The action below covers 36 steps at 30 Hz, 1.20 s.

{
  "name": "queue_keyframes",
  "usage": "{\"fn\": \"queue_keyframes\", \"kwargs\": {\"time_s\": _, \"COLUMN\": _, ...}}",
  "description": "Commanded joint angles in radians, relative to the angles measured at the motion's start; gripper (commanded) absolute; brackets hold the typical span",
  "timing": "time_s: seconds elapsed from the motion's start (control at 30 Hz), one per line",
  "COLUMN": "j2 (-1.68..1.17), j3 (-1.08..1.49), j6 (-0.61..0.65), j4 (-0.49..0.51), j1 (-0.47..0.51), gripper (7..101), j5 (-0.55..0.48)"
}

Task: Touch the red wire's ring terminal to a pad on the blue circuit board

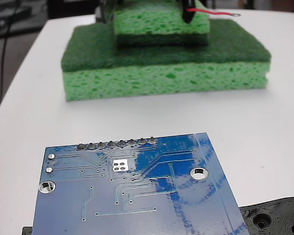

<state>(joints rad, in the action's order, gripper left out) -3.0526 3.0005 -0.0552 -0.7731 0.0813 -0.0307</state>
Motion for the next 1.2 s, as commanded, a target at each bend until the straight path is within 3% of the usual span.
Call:
{"fn": "queue_keyframes", "kwargs": {"time_s": 0.03, "j2": -0.002, "j3": -0.005, "j6": -0.009, "j4": 0.003, "j1": 0.017, "gripper": 100.3, "j5": -0.002}}
{"fn": "queue_keyframes", "kwargs": {"time_s": 0.57, "j2": 0.044, "j3": -0.101, "j6": -0.035, "j4": -0.002, "j1": 0.015, "gripper": 100.3, "j5": 0.054}}
{"fn": "queue_keyframes", "kwargs": {"time_s": 0.87, "j2": 0.476, "j3": -0.353, "j6": -0.120, "j4": 0.192, "j1": 0.017, "gripper": 100.3, "j5": 0.144}}
{"fn": "queue_keyframes", "kwargs": {"time_s": 1.2, "j2": 0.965, "j3": -0.759, "j6": -0.219, "j4": 0.112, "j1": -0.005, "gripper": 100.3, "j5": 0.249}}
